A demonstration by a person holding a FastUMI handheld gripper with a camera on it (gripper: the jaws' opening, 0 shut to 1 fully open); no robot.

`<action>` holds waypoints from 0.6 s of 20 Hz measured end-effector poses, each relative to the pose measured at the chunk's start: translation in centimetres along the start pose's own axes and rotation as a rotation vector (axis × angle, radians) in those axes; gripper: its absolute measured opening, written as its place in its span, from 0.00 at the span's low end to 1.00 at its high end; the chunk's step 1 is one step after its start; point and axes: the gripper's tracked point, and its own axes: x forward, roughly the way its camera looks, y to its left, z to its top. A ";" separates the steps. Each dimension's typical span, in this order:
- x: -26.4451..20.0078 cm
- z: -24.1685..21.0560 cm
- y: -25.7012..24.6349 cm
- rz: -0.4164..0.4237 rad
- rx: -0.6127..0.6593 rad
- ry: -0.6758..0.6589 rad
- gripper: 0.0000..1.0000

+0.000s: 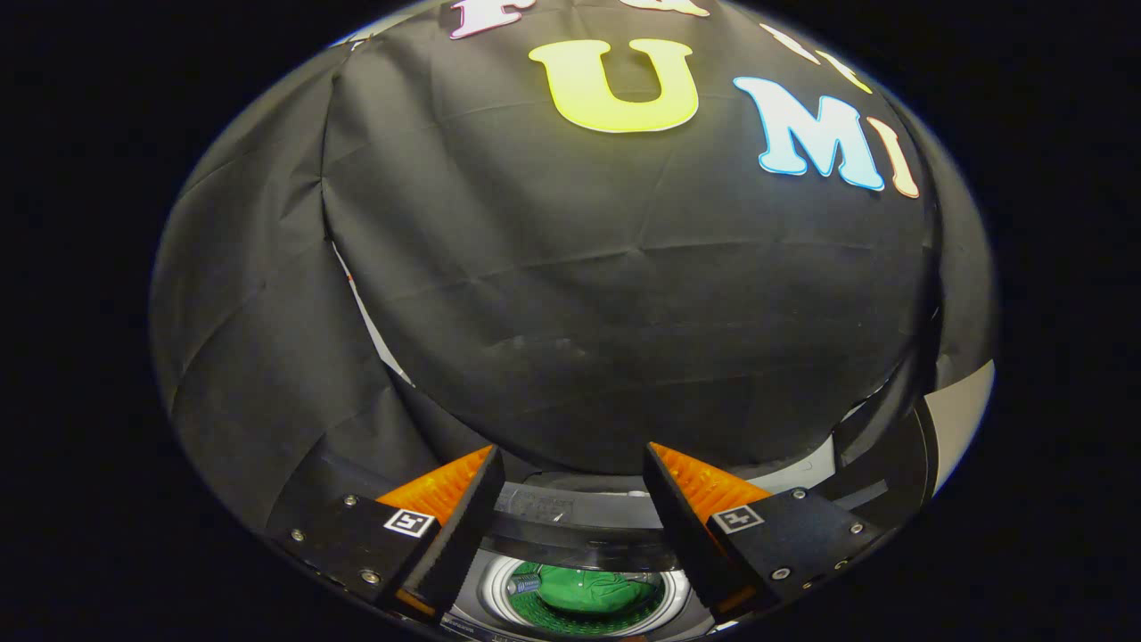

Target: Put the clothes into the washing machine and then close the washing machine lid.

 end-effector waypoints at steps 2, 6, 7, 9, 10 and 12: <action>-0.1 0.2 0.0 0.009 -0.001 -0.016 0.96; -0.4 0.5 -0.3 0.023 -0.002 -0.035 0.95; -0.4 0.5 -0.2 0.023 0.001 -0.039 0.95; -0.3 0.6 -0.3 0.024 -0.001 -0.044 0.95; -0.2 0.7 -0.5 0.026 -0.002 -0.050 0.95; -0.5 0.8 -0.3 0.039 0.002 -0.065 0.94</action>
